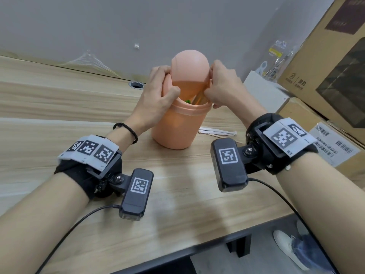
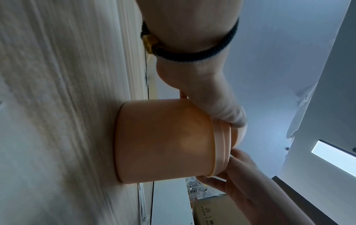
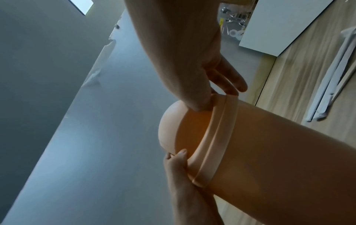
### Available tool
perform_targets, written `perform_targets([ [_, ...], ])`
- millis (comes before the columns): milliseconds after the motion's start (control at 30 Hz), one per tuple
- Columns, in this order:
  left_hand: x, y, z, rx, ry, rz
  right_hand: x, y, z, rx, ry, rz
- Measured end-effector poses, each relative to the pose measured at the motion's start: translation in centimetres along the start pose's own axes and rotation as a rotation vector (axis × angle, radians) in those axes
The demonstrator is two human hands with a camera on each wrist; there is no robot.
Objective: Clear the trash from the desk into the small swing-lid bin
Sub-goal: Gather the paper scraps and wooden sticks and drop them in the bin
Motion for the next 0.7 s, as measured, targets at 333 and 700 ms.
perform_targets([
  [333,-0.1,0.1,0.2,-0.029,-0.019,-0.009,0.0,0.3,0.6,0.111,-0.047,0.000],
  [700,-0.4,0.5,0.6,-0.047,-0.027,0.009,-1.3,1.2,2.0,0.174,-0.290,0.124],
])
Point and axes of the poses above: each hand's wrist, its own x-axis towards the middle knuckle, its own z-axis out of the palm, y = z × x, the point moved 8 cm from there along x, towards the middle knuckle, and after that the axes turned 14 degrees about -z, right-handed, at the moved point
